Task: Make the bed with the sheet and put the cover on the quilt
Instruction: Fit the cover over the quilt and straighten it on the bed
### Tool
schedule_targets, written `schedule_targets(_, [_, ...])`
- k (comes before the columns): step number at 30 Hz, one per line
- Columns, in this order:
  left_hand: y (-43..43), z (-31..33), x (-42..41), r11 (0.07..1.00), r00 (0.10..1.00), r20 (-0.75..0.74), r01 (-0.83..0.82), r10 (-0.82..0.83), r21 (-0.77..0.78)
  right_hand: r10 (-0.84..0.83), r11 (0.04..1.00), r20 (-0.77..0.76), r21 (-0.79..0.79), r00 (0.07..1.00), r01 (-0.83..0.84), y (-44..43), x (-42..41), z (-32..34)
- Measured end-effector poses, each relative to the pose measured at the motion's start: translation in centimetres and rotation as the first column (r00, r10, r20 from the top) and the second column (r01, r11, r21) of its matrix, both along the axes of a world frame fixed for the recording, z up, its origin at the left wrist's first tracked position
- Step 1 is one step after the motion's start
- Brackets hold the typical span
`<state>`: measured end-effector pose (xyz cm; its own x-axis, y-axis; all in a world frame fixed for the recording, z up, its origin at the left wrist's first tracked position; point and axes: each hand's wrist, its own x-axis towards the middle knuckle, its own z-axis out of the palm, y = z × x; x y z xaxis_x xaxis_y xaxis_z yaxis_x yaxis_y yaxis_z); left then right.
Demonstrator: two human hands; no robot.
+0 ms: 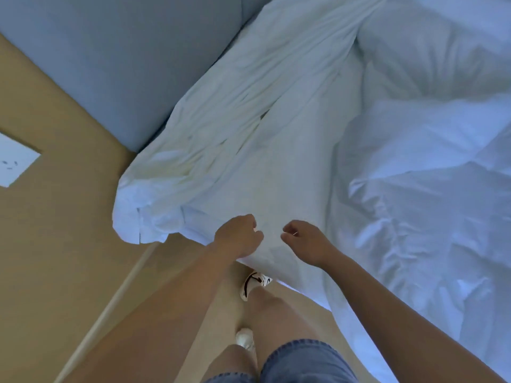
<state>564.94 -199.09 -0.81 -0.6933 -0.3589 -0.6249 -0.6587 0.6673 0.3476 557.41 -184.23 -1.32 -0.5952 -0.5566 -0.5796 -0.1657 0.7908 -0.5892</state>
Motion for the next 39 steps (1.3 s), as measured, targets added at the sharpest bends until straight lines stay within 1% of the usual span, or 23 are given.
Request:
schedule_targets(5, [-4.8,-4.1,-10.4,0.984,0.989,0.003,0.144,-0.145,-0.103,-0.186,0.983,0.008,0.002,0.983,0.186,-5.9,-8.5,-3.4])
schedule_targets(8, [-6.5,-7.1,-15.9,0.976,0.985,-0.017,0.170,-0.174,-0.136,-0.385,0.923,0.090,0.053,0.919,0.381,-7.6,-12.4,-6.8])
schedule_targets(11, [-7.2,-10.2,-20.3,0.979,0.983,-0.033,0.179,-0.183,-0.098,-0.589,0.805,0.239,0.089,0.772,0.587,-9.7,-15.3,-9.6])
schedule_targets(13, [-7.1,-11.9,-22.6,0.982,0.983,-0.027,0.177,-0.179,-0.064,-0.671,0.733,0.284,0.112,0.685,0.671,-10.9,-16.3,-11.3])
schedule_targets(15, [-6.8,-13.1,-24.7,0.989,0.987,-0.061,0.146,-0.147,-0.022,-0.761,0.625,0.315,0.119,0.568,0.771,-11.8,-16.4,-12.4])
schedule_targets(18, [-6.2,-13.8,-26.8,0.990,0.993,-0.084,0.092,-0.083,0.103,-0.835,0.484,0.330,0.065,0.439,0.872,-13.2,-15.7,-13.4])
schedule_targets(20, [-6.1,-13.6,-27.7,0.983,0.989,-0.033,0.149,-0.146,0.110,-0.853,0.396,0.382,0.025,0.357,0.918,-14.6,-15.4,-13.2])
schedule_targets(21, [-6.4,-13.5,-28.2,0.976,0.981,-0.024,0.194,-0.192,0.102,-0.855,0.382,0.380,-0.001,0.353,0.924,-15.1,-15.3,-13.0])
schedule_targets(22, [-6.9,-13.3,-28.8,0.969,0.976,-0.035,0.218,-0.215,0.114,-0.845,0.413,0.360,-0.031,0.396,0.910,-15.4,-15.4,-12.5])
schedule_targets(23, [-7.5,-12.9,-29.3,0.961,0.975,-0.055,0.224,-0.218,0.163,-0.820,0.472,0.331,-0.070,0.467,0.879,-15.5,-15.5,-12.1])
schedule_targets(24, [-8.2,-12.4,-29.5,0.947,0.975,-0.086,0.221,-0.207,0.232,-0.801,0.501,0.323,-0.095,0.503,0.860,-15.3,-15.7,-11.6])
schedule_targets(25, [-9.0,-11.7,-29.5,0.927,0.974,-0.110,0.223,-0.199,0.300,-0.799,0.490,0.347,-0.100,0.491,0.866,-15.0,-16.1,-10.9])
schedule_targets(26, [-10.0,-10.8,-29.2,0.912,0.974,-0.130,0.219,-0.185,0.346,-0.811,0.451,0.362,-0.114,0.459,0.885,-14.8,-16.6,-10.3])
schedule_targets(27, [-11.0,-9.8,-28.8,0.906,0.974,-0.147,0.217,-0.174,0.362,-0.838,0.370,0.383,-0.125,0.389,0.921,-14.7,-17.5,-9.7])
schedule_targets(29, [-13.3,-7.8,-27.5,0.897,0.967,-0.169,0.242,-0.191,0.370,-0.862,0.095,0.484,-0.141,0.153,0.985,-15.0,-20.1,-8.5])
schedule_targets(30, [-14.4,-6.9,-27.0,0.882,0.965,-0.173,0.251,-0.197,0.399,-0.837,0.016,0.539,-0.152,0.096,0.988,-15.6,-21.6,-7.9])
schedule_targets(31, [-15.3,-6.0,-26.7,0.859,0.966,-0.174,0.252,-0.193,0.445,-0.809,0.021,0.577,-0.160,0.111,0.987,-16.5,-23.4,-7.2])
schedule_targets(33, [-16.6,-4.4,-26.9,0.795,0.979,-0.144,0.203,-0.146,0.572,-0.756,0.187,0.593,-0.209,0.276,0.960,-18.7,-26.5,-5.8])
schedule_targets(34, [-17.1,-4.0,-27.2,0.764,0.987,-0.120,0.160,-0.108,0.625,-0.753,0.233,0.569,-0.238,0.330,0.943,-19.8,-27.6,-5.2])
schedule_targets(35, [-17.6,-3.7,-27.6,0.745,0.991,-0.095,0.132,-0.092,0.654,-0.771,0.233,0.540,-0.255,0.338,0.938,-20.8,-28.5,-4.7])
schedule_targets(37, [-18.4,-3.0,-28.6,0.775,0.989,-0.031,0.130,-0.142,0.619,-0.848,0.194,0.432,-0.289,0.308,0.937,-21.8,-29.1,-4.0])
schedule_targets(38, [-18.8,-2.7,-29.2,0.792,0.986,-0.007,0.140,-0.169,0.594,-0.885,0.223,0.329,-0.321,0.329,0.921,-21.9,-29.1,-3.8])
schedule_targets(39, [-18.9,-2.5,-30.1,0.807,0.988,-0.013,0.134,-0.156,0.575,-0.904,0.291,0.208,-0.342,0.374,0.893,-21.8,-29.0,-3.9])
